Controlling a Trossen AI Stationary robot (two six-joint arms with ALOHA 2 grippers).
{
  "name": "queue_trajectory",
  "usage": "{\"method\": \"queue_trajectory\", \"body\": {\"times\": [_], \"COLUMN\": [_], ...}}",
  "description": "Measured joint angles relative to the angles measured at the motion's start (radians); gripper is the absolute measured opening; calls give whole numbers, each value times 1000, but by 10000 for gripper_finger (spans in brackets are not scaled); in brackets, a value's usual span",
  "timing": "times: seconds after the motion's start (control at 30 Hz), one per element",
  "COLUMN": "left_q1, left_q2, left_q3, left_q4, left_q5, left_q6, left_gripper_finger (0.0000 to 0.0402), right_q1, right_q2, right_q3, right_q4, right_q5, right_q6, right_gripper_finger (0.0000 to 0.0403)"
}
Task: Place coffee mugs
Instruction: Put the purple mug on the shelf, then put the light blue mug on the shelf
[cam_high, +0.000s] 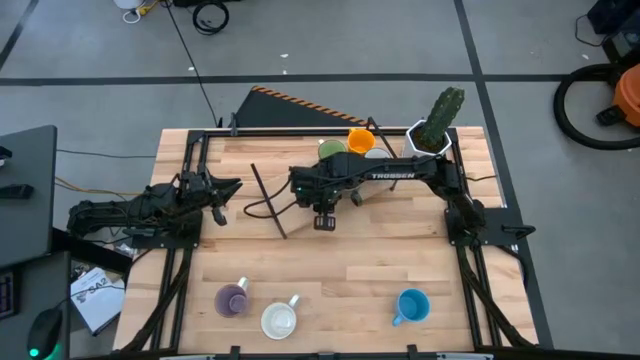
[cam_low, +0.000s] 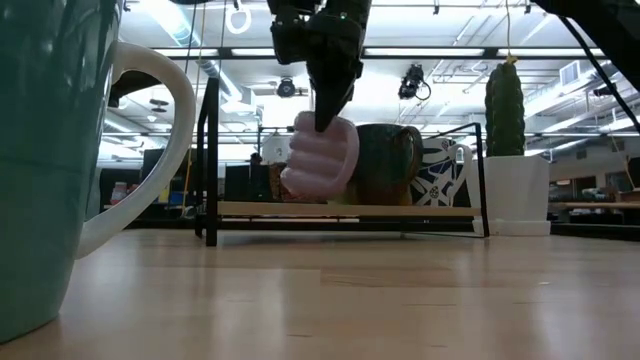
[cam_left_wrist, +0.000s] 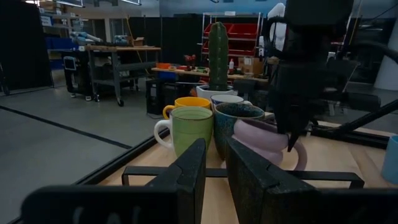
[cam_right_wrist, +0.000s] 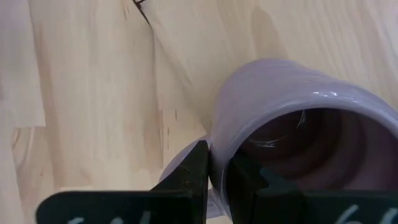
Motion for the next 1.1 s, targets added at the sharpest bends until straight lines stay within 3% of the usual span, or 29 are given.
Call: {"method": "queue_trajectory", "body": {"times": [0.53, 0.87, 1.1], "left_q1": [0, 0, 0], "left_q2": [0, 0, 0], "left_q3": [0, 0, 0], "left_q4": [3, 3, 3], "left_q5": [0, 0, 0], "left_q6": [0, 1, 2], "left_gripper_finger": [68, 68, 68], "right_q1": [-12, -13, -13], "right_q2": [-1, -2, -6], "right_q3": [-20, -18, 90], "right_q4": [44, 74, 14], "right_q5": [30, 63, 85], "right_q6": [-7, 4, 6], "right_gripper_finger": [76, 77, 77]}}
